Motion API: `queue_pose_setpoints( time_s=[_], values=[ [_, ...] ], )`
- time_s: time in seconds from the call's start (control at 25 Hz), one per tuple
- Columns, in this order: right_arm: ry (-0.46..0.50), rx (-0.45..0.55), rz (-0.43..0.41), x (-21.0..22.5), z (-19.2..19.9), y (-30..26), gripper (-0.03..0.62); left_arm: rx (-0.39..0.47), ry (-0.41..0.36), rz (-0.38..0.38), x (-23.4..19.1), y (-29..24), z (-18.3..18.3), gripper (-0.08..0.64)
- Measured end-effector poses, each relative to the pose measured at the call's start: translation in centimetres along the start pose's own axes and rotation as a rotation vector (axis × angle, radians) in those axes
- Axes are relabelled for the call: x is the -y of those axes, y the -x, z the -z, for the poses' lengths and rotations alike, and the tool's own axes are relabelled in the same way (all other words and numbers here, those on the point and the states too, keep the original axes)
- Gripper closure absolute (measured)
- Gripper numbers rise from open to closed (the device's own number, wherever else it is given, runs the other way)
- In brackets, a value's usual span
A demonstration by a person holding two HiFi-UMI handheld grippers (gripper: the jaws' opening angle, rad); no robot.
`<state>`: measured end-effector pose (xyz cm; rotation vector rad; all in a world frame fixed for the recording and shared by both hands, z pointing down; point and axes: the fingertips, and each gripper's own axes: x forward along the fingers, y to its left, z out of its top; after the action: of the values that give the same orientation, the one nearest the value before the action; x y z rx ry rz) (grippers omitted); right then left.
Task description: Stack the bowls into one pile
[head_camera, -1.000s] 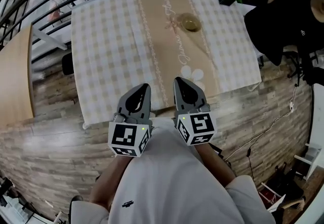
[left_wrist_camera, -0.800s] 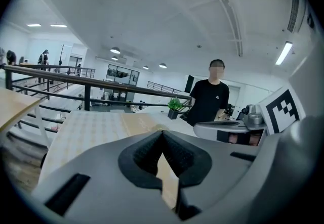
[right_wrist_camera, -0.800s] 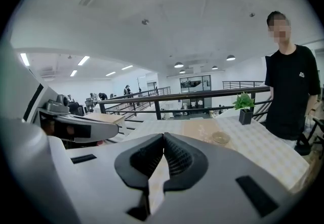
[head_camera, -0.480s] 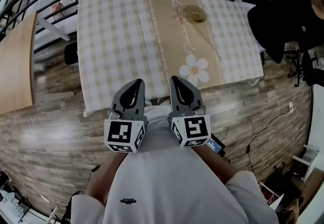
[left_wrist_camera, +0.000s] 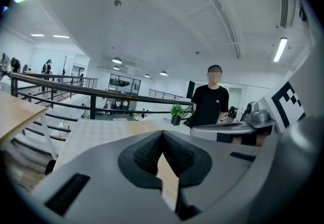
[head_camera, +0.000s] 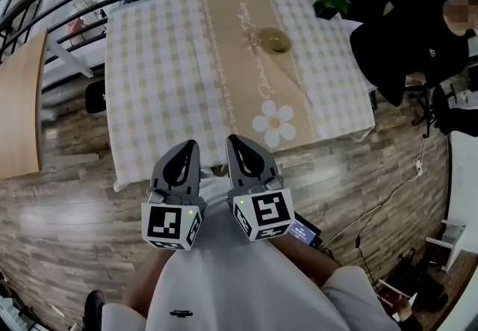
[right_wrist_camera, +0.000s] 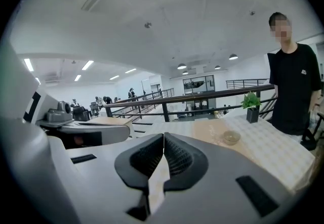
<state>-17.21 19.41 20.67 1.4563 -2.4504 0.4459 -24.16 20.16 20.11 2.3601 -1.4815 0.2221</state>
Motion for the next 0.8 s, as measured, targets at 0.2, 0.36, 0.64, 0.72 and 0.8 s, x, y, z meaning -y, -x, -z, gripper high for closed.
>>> queue_pose_setpoints(
  time_s=[0.2,0.36,0.64,0.72,0.8],
  values=[
    [0.023,0.024,-0.002,-0.9,0.0,0.0,0.557,-0.012,0.025,-0.002,-0.6,-0.3,0.4,0.541],
    [-0.008,0.023,0.018,0.0,0.2,-0.2,0.557,-0.014,0.015,0.007,-0.4,-0.5,0.5,0.541],
    [0.003,0.002,0.026,-0.4,0.7,-1.0,0.557,-0.033,-0.011,0.008,-0.8,-0.3,0.7,0.541],
    [0.027,-0.004,0.027,-0.5,0.7,-0.8,0.557,-0.038,-0.001,0.014,-0.5,-0.4,0.8,0.541],
    [0.052,-0.001,0.025,-0.5,0.4,-0.7,0.557,-0.036,0.008,0.020,-0.4,-0.6,0.7,0.541]
  ],
)
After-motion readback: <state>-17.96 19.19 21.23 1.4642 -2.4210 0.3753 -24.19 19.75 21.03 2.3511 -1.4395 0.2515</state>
